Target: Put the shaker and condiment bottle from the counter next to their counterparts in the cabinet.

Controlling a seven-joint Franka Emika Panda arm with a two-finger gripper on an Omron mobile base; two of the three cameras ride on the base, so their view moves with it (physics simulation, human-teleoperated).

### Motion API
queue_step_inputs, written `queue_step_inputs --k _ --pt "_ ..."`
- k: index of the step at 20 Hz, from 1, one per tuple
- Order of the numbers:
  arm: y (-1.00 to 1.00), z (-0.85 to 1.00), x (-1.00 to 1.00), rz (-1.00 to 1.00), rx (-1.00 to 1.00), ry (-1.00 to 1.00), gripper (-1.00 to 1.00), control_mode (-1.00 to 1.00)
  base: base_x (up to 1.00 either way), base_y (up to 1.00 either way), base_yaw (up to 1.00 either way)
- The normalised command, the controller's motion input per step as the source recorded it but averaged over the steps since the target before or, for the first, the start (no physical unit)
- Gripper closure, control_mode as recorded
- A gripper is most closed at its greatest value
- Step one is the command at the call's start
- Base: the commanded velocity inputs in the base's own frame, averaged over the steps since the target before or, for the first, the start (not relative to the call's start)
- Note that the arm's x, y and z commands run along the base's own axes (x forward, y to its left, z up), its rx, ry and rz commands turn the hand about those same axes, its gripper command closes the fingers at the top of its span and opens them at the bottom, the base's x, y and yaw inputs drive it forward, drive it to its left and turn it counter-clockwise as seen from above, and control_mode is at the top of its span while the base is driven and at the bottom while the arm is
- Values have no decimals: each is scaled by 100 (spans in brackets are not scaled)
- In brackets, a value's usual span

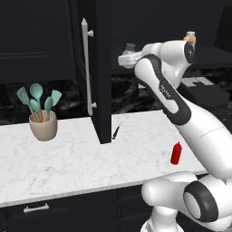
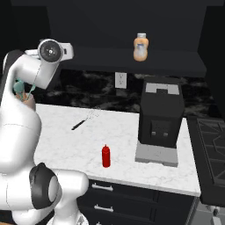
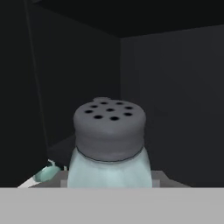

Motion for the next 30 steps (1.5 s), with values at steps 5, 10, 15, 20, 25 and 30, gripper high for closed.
queue_step_inputs --k 5,10,15,20,25,30 --pt "2 -13 23 2 0 -3 100 -100 0 0 0" --pt "16 -20 38 2 -1 0 100 -100 0 0 0" --pt "27 -20 46 2 -1 0 100 -100 0 0 0" --pt "23 -18 45 2 -2 0 100 -100 0 0 0" --pt "7 -2 50 0 -2 0 100 -100 0 0 0" --pt "1 -6 43 0 -2 1 100 -100 0 0 0"
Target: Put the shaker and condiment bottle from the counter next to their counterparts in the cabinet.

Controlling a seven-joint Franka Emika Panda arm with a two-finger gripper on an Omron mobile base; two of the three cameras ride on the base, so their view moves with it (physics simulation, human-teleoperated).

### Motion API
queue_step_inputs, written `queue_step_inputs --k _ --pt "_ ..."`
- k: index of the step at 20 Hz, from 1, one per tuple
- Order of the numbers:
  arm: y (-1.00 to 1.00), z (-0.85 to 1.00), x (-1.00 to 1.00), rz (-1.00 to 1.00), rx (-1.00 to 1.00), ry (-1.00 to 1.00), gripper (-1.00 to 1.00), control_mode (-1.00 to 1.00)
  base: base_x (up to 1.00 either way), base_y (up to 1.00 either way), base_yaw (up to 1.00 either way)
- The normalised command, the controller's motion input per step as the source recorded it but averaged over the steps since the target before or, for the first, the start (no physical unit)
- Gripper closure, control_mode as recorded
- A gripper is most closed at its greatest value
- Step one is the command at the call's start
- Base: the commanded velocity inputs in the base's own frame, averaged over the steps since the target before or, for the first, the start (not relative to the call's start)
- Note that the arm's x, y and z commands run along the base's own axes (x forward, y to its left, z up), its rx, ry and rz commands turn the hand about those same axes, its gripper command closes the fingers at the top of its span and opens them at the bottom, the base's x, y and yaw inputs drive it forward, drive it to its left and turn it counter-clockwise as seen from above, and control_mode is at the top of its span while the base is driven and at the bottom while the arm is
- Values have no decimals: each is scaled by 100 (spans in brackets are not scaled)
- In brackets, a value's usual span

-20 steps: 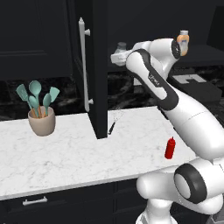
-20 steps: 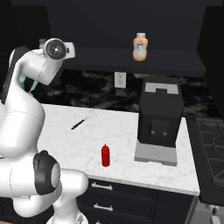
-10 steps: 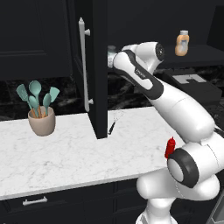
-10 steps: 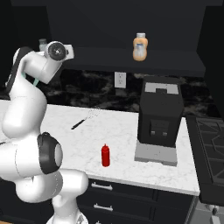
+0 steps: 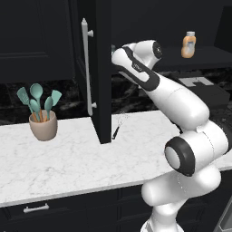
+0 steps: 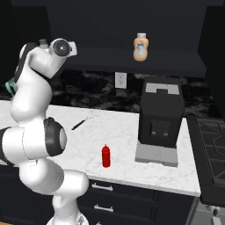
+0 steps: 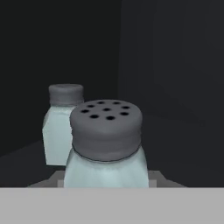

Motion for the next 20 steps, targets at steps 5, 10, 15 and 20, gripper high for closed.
queue_step_inputs --k 5,10,15,20 --pt "2 -14 39 0 0 6 100 -100 0 0 0" --pt "1 -12 33 0 0 0 100 -100 0 0 0" --pt "9 -15 27 0 0 0 100 -100 0 0 0" --pt "14 -13 33 3 0 0 100 -100 0 0 0"
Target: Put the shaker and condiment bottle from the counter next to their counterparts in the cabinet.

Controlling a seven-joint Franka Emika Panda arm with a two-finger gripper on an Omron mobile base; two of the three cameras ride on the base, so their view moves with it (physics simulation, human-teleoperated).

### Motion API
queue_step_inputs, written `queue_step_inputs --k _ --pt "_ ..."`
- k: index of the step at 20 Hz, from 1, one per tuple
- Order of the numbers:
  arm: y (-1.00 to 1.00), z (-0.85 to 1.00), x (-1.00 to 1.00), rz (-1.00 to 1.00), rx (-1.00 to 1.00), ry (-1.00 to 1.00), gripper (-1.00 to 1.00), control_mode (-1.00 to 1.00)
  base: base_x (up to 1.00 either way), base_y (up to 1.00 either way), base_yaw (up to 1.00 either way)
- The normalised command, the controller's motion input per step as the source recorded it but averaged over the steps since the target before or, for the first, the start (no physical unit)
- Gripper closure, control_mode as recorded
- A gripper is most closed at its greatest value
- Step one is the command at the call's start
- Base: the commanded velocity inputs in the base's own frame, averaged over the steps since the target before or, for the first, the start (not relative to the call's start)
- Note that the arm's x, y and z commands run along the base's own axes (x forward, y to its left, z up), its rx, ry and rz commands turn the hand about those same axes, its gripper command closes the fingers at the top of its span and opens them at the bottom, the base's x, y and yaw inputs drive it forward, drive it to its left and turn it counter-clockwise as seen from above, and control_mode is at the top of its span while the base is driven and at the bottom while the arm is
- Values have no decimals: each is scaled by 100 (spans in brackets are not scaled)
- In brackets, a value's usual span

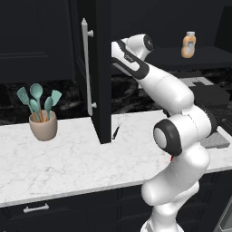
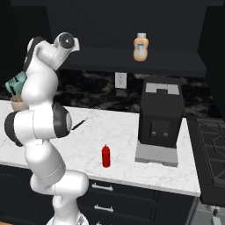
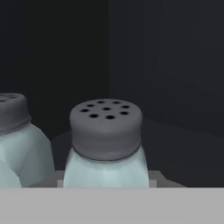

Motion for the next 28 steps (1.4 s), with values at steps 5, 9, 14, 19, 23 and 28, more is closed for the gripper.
queue_step_inputs --k 5,9,14,19,23,28 --pt "9 -28 25 6 0 0 -100 -100 0 0 0" --pt "2 -22 1 3 0 0 -100 -100 0 0 0" --pt "-4 0 -1 0 0 0 -100 -100 0 0 0" --pt "-27 0 -15 -1 1 0 -100 -100 0 0 0" --pt "-44 0 -49 -5 6 0 -100 -100 0 0 0" --pt "-33 0 -70 -8 6 0 -100 -100 0 0 0"
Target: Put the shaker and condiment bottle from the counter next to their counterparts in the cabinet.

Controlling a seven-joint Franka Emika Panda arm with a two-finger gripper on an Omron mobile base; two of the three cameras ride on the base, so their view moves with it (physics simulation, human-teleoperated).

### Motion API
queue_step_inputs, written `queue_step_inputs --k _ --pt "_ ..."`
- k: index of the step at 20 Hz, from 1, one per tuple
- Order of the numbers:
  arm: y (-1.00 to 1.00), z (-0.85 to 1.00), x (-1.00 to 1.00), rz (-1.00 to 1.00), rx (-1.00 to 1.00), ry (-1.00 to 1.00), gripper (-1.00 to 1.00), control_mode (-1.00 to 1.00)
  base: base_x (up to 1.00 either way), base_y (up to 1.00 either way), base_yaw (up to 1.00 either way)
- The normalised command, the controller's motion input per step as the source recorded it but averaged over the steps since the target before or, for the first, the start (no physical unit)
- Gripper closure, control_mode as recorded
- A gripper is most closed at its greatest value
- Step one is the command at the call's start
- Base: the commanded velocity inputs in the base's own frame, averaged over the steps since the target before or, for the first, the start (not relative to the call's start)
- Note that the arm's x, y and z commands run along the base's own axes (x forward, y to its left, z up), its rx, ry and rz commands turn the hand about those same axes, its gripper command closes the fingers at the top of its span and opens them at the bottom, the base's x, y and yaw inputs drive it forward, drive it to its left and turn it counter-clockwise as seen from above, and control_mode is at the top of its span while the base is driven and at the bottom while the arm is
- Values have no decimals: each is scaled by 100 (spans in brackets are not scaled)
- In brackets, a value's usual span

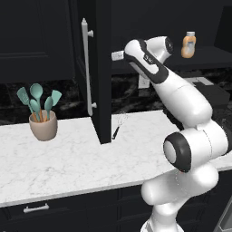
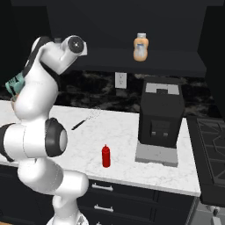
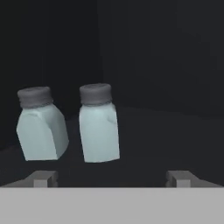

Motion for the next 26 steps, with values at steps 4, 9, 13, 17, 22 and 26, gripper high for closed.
queue_step_inputs --k 4,9,13,17,22,26 --pt "-26 4 -78 -11 8 0 -100 -100 0 0 0" --pt "-28 18 -63 -14 9 4 -100 -100 0 0 0" --pt "-26 18 -66 -21 9 10 -100 -100 0 0 0" --pt "-30 12 -73 -21 10 10 -100 -100 0 0 0" --pt "-35 10 -91 -22 11 4 -100 -100 0 0 0" --pt "-43 3 -100 -21 12 0 -100 -100 0 0 0"
